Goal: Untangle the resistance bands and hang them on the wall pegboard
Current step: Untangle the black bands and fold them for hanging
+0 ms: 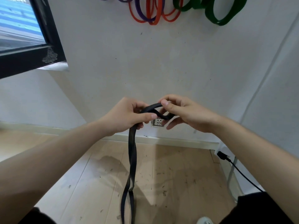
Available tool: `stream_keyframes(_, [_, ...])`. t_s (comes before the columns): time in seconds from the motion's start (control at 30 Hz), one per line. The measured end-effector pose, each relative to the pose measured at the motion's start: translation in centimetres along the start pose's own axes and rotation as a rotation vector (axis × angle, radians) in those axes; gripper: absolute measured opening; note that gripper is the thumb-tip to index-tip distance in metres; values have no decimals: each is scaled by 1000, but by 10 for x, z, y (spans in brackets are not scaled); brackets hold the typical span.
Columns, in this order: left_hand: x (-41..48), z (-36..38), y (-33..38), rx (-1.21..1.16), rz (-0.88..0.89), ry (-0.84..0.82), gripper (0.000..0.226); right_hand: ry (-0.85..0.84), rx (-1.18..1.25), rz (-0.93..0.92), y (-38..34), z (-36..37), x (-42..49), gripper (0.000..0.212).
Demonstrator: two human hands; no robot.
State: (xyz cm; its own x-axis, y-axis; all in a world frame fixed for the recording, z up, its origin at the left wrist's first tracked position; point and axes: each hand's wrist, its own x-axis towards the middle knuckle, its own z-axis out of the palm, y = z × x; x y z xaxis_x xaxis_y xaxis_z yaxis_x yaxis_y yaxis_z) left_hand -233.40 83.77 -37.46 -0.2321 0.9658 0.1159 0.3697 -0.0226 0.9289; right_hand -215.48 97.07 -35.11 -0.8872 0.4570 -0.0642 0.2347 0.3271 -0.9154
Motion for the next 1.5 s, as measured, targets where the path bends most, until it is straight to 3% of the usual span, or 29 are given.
stream_keyframes(0.23, [0, 5, -9, 44, 66, 11, 16, 148, 228, -146, -3, 3, 4, 16])
stream_keyframes(0.37, [4, 21, -18, 106, 69, -6, 18, 224, 214, -296, -20, -2, 2, 15])
stream_keyframes(0.5, [9, 34, -27, 104, 22, -47, 14, 292, 406, -364, -33, -21, -2, 15])
stream_keyframes(0.7, [15, 46, -33, -88, -50, -118, 14, 352, 588, -315, -29, -46, -7, 18])
stream_keyframes(0.87, [19, 48, -26, -96, -13, -135, 17, 475, 706, -256, -19, -68, -9, 25])
stream_keyframes(1.0, [19, 44, -21, -58, 39, -92, 14, 550, 702, -205, -7, -83, -11, 27])
stream_keyframes(1.23, [18, 37, -15, -118, 50, -26, 43, 572, 661, -158, 8, -95, -15, 30])
stream_keyframes(1.5, [13, 32, -7, -346, -27, -47, 28, 605, 660, -127, 18, -101, -17, 29])
